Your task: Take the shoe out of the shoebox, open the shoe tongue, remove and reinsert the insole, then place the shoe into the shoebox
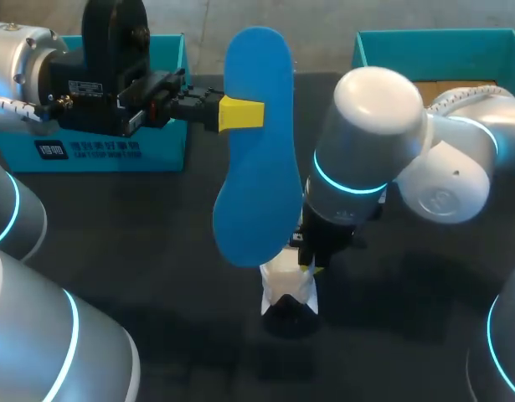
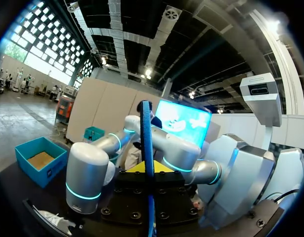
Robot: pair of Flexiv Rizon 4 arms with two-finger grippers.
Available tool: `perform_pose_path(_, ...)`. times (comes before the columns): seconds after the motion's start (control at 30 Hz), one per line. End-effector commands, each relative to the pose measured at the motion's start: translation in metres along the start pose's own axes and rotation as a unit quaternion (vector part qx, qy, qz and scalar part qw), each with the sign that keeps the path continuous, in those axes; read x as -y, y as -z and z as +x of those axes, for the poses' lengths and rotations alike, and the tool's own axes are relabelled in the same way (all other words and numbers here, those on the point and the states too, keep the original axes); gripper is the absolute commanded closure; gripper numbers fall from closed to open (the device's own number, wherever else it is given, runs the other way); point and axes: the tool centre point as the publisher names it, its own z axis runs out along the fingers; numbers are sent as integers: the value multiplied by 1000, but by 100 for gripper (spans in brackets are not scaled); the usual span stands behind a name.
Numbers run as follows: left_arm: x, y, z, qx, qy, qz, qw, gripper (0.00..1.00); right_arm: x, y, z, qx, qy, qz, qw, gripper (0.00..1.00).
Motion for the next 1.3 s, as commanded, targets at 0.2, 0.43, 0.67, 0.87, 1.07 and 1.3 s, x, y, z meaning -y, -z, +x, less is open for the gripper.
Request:
perform_pose_path(0.2, 1, -1, -2, -1, 0, -2, 1000, 100, -3, -15, -3, -21, -6, -2, 1000, 100)
perform_pose_path(0.43, 1, -1, -2, -1, 0, -2, 1000, 100, -8, -24, -2, -25, -9, 3, 1000, 100)
perform_pose_path(0.67, 1, -1, -2, -1, 0, -2, 1000, 100, -13, -31, -3, -38, 1, 8, 999, 100)
perform_pose_path(0.87, 1, -1, -2, -1, 0, -2, 1000, 100, -17, -38, -1, -42, 8, 15, 999, 100)
perform_pose_path(1.07, 1, -1, -2, -1, 0, -2, 1000, 100, -17, -43, -3, -41, 2, 21, 999, 100)
perform_pose_path(1.3, 1, -1, -2, -1, 0, -2, 1000, 100, -16, -48, -4, -44, 2, 24, 999, 100)
